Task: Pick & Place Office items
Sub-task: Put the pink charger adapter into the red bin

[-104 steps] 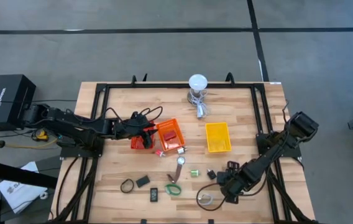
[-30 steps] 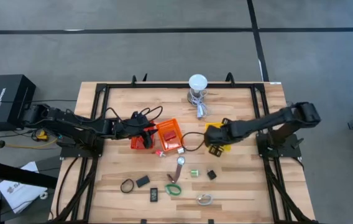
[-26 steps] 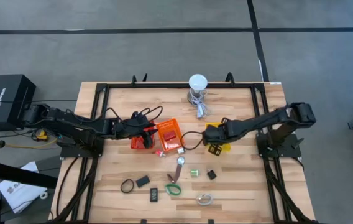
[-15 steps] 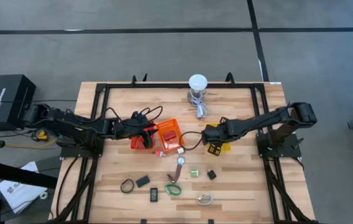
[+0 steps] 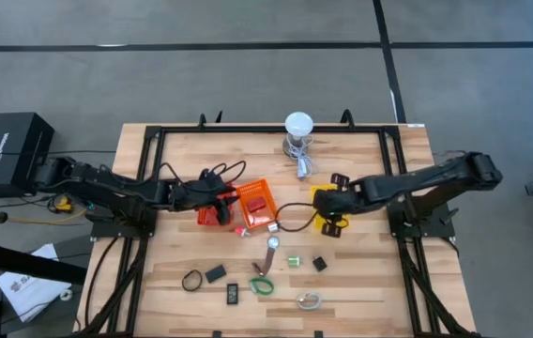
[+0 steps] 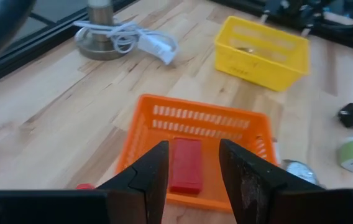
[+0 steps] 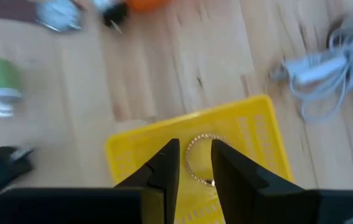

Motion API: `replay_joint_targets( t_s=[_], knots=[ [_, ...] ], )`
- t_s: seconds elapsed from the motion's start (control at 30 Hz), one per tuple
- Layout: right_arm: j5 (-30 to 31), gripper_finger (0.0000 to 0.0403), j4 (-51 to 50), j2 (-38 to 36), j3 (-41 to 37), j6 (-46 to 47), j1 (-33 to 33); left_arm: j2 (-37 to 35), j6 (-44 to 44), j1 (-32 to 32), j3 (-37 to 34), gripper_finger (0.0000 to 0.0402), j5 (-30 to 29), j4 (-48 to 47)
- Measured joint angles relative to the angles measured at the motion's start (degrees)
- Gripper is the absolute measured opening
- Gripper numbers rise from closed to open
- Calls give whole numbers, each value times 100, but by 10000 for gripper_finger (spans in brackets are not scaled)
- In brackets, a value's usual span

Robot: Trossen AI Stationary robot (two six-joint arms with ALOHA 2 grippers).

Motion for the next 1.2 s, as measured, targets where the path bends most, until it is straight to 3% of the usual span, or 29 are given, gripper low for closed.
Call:
replay_joint_targets(
  t_s=[0.17,0.33,0.63,0.83,1.0,1.1,1.2],
  knots=[
    [-548,84,917,-771,-309,-722,-100,0,0,-286,2,135,12,273],
    [-1455,84,2797,-1546,-1498,-1133,-322,0,-2,-642,2,135,8,440],
    [-1580,82,5655,-1925,-3293,-1057,-577,245,1,-1689,4,135,1,1306],
    [-1586,82,5897,-1759,-3388,-1242,-723,1001,205,-2129,26,135,-3,2259],
    [-1587,82,5918,-1759,-3392,-1242,-717,1731,536,-2139,524,135,77,2195],
    [-1587,82,6039,-1759,-3392,-1242,-717,1975,988,-2031,1089,135,616,1568],
    [-1587,82,6046,-1759,-3392,-1242,-717,2092,1215,-1906,1709,137,880,228]
  ],
)
